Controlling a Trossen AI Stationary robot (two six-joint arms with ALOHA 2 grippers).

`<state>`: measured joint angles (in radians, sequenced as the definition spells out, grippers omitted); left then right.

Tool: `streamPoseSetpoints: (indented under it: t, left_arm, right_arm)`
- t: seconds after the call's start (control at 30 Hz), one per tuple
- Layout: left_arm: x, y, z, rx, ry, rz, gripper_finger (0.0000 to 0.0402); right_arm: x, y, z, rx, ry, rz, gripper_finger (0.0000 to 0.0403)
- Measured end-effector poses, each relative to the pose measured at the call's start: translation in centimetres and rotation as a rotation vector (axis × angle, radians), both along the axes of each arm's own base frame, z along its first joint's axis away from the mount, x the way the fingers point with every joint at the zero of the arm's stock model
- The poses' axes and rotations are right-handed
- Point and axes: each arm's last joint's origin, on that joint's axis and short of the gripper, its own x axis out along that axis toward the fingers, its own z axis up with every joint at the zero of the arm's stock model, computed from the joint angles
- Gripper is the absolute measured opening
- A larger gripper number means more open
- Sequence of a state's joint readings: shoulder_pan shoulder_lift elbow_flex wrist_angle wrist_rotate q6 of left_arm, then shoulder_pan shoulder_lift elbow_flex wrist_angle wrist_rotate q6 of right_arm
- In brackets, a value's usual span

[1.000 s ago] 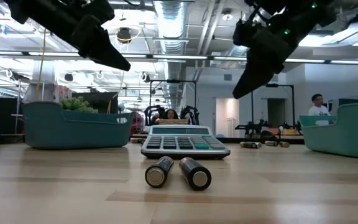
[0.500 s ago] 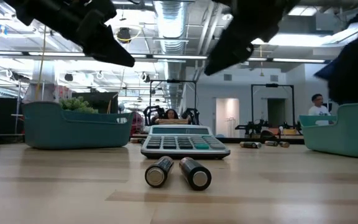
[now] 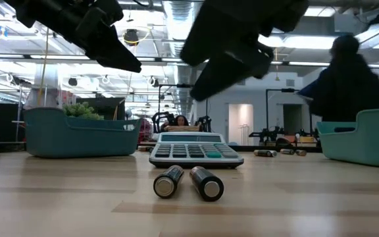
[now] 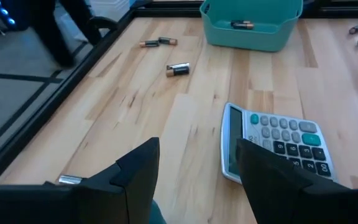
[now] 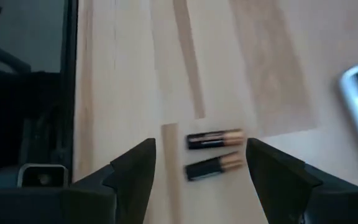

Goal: Sort batteries
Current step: Put the brown/black battery into the green bin

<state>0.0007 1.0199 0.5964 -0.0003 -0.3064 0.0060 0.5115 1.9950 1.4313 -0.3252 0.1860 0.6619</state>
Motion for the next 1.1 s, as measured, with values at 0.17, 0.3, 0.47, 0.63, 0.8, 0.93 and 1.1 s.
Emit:
streamPoseSetpoints:
  t: [0.17, 0.3, 0.47, 0.63, 0.8, 0.93, 1.1]
  left_arm:
    - [0.0, -0.1, 0.0, 0.000, 0.004, -0.027, 0.0206]
    - [0.0, -0.1, 0.0, -0.009, 0.003, -0.050, 0.0206]
    - [0.1, -0.1, 0.0, 0.004, 0.004, -0.056, 0.0206]
    - [0.1, -0.1, 0.1, 0.007, -0.004, -0.060, 0.0206]
    - [0.1, -0.2, 0.1, 0.004, -0.005, -0.069, 0.0206]
    - [0.1, -0.2, 0.1, 0.004, -0.005, -0.069, 0.0206]
    - [0.1, -0.2, 0.1, 0.007, -0.004, -0.069, 0.0206]
  right_arm:
    - [-0.1, 1.2, -1.5, 0.039, 0.108, -0.117, 0.0268]
    - [-0.5, 1.5, -1.5, 0.020, 0.092, -0.222, 0.0268]
    - [-0.8, 1.7, -1.8, 0.029, 0.098, -0.286, 0.0268]
    - [-0.8, 1.7, -2.9, 0.023, 0.127, -0.335, 0.0268]
    - [-0.7, 1.8, -3.6, 0.007, 0.115, -0.350, 0.0268]
    - [-0.5, 1.9, -4.0, 0.001, 0.100, -0.357, 0.0268]
    - [-0.2, 2.2, -5.2, 0.004, 0.100, -0.363, 0.0268]
